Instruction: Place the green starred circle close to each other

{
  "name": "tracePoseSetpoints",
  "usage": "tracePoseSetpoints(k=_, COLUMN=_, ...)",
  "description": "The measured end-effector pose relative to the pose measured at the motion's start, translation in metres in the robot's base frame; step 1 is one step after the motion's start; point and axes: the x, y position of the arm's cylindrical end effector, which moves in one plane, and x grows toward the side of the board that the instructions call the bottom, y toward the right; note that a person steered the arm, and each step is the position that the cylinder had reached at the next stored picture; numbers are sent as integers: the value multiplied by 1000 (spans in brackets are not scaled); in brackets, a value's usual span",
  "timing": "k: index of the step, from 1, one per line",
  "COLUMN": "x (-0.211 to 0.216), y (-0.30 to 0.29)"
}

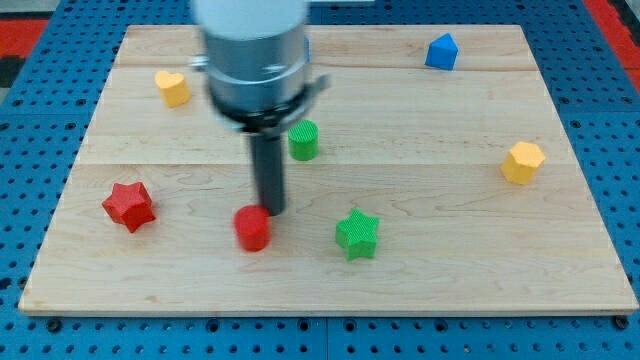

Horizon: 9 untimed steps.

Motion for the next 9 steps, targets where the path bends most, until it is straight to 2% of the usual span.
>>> tracePoseSetpoints(k=1, x=-4, y=-15)
tracePoseSetpoints(k=2, x=11, y=-76)
tracePoseSetpoints(k=3, x=15, y=-26)
tracePoseSetpoints(k=4, x=-7, y=41)
tracePoseSetpoints(k=5, x=7, y=-13)
tracePoseSetpoints(k=6, x=30, y=-39)
tracePoseSetpoints(k=7, x=31, y=35)
tracePoseSetpoints(k=8, x=13, y=70)
tracePoseSetpoints(k=9, x=47, y=13)
